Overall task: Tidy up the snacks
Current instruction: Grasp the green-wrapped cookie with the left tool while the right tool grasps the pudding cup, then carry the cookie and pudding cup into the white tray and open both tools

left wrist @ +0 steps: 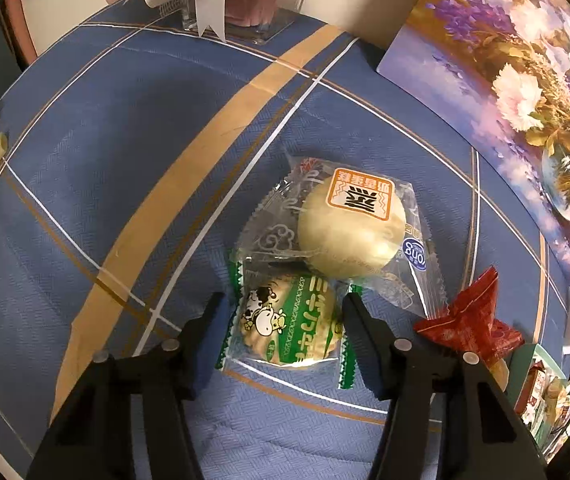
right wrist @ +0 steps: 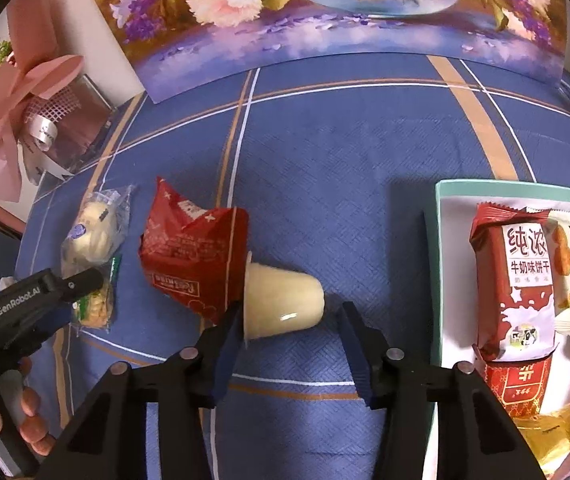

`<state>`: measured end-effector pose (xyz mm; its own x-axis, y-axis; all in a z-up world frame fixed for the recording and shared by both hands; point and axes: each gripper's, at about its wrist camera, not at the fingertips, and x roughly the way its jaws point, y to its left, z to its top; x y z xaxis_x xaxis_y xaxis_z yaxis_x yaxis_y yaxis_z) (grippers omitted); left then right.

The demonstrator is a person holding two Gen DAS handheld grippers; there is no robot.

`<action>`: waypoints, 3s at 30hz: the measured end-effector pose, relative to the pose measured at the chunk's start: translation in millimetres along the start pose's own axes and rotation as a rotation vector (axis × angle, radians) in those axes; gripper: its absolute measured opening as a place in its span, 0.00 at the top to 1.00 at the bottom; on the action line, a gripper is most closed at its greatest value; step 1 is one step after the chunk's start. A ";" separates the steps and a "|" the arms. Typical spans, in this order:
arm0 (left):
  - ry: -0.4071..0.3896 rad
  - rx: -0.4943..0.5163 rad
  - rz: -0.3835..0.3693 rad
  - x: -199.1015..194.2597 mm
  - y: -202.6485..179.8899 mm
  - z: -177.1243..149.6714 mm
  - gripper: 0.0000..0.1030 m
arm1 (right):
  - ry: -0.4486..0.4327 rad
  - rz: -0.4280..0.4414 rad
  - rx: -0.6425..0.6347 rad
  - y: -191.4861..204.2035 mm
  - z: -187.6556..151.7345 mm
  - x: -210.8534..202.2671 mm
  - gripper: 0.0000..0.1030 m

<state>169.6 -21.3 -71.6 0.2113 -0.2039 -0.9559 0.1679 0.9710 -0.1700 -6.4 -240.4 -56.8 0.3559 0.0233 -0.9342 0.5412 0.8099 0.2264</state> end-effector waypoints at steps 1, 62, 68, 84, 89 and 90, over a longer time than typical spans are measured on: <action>0.000 0.002 0.002 0.0 0.2 -0.7 0.42 | 0.000 0.001 0.002 0.5 0.4 0.9 0.52; -0.025 0.300 -0.148 -99.7 -170.6 -115.0 0.48 | -0.114 -0.100 0.165 -95.4 -30.0 -130.4 0.62; 0.012 0.412 -0.145 -86.6 -214.8 -145.3 0.48 | -0.118 -0.151 0.265 -148.9 -31.4 -143.8 0.61; 0.068 0.522 -0.034 -49.8 -245.2 -171.7 0.48 | -0.004 -0.154 0.318 -179.6 -38.6 -118.5 0.61; 0.079 0.544 -0.019 -44.2 -250.1 -176.0 0.48 | 0.026 -0.171 0.330 -184.8 -42.3 -111.5 0.61; 0.084 0.545 -0.021 -44.2 -249.3 -177.8 0.48 | 0.026 -0.171 0.333 -185.5 -42.8 -111.6 0.61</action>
<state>-52.8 -232.2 -29.5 0.1289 -0.1907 -0.9731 0.6500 0.7573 -0.0623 -179.1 -368.2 -6.3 0.2220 -0.0770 -0.9720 0.8109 0.5681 0.1402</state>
